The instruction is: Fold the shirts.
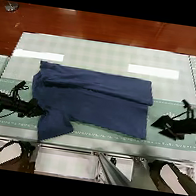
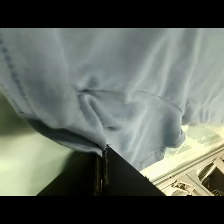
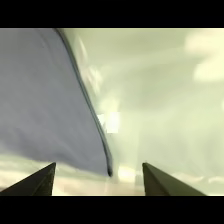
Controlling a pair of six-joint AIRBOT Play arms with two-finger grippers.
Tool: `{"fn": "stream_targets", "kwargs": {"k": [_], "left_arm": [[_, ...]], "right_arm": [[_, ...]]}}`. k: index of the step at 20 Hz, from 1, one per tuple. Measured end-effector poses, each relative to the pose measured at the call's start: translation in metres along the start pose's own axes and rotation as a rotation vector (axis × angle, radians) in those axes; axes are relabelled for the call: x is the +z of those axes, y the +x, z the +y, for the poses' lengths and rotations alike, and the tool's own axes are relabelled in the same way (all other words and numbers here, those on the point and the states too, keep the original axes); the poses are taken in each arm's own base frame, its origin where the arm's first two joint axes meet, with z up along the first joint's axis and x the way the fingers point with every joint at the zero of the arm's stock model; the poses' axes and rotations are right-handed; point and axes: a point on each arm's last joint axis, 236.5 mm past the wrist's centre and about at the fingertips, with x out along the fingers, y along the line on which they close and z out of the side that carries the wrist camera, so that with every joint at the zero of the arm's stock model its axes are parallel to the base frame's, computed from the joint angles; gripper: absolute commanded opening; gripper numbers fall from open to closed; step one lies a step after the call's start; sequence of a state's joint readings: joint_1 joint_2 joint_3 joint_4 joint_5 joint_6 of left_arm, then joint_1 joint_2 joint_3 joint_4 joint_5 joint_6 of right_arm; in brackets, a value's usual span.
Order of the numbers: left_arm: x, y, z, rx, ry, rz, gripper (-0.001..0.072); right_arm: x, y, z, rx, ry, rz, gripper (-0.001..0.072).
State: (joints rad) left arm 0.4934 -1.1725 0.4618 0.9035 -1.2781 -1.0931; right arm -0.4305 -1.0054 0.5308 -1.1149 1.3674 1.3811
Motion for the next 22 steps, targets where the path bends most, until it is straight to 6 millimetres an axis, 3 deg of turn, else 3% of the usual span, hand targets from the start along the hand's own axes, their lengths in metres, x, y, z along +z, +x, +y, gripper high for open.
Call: {"fn": "stream_targets", "kwargs": {"k": [4, 9, 10, 11, 12, 16, 22], "left_arm": [[0.000, 0.000, -0.002, -0.007, 0.005, 0.000, 0.0018], [0.000, 0.000, -0.003, -0.012, 0.005, -0.001, 0.0017], [0.000, 0.000, -0.004, -0.013, 0.005, -0.001, 0.0018], [0.001, 0.000, -0.004, -0.016, 0.004, -0.003, 0.0018], [0.003, -0.001, -0.006, -0.019, 0.006, -0.008, 0.0017], [0.029, -0.021, -0.018, -0.020, 0.055, -0.071, 0.0017], [0.104, -0.074, -0.062, -0.008, 0.177, -0.268, 0.0017]], "right_arm": [[-0.028, 0.026, 0.001, -0.026, -0.033, 0.096, 0.0622], [-0.029, 0.047, 0.023, 0.028, -0.036, 0.117, 0.0597], [-0.028, 0.052, 0.030, 0.054, -0.028, 0.121, 0.0439], [-0.021, 0.056, 0.034, 0.067, -0.034, 0.105, 0.0153], [-0.013, 0.058, 0.037, 0.072, -0.048, 0.084, 0.0022], [0.011, 0.045, 0.068, 0.148, -0.133, 0.038, 0.0021], [0.077, -0.008, 0.104, 0.133, -0.254, -0.110, 0.0021]]}}
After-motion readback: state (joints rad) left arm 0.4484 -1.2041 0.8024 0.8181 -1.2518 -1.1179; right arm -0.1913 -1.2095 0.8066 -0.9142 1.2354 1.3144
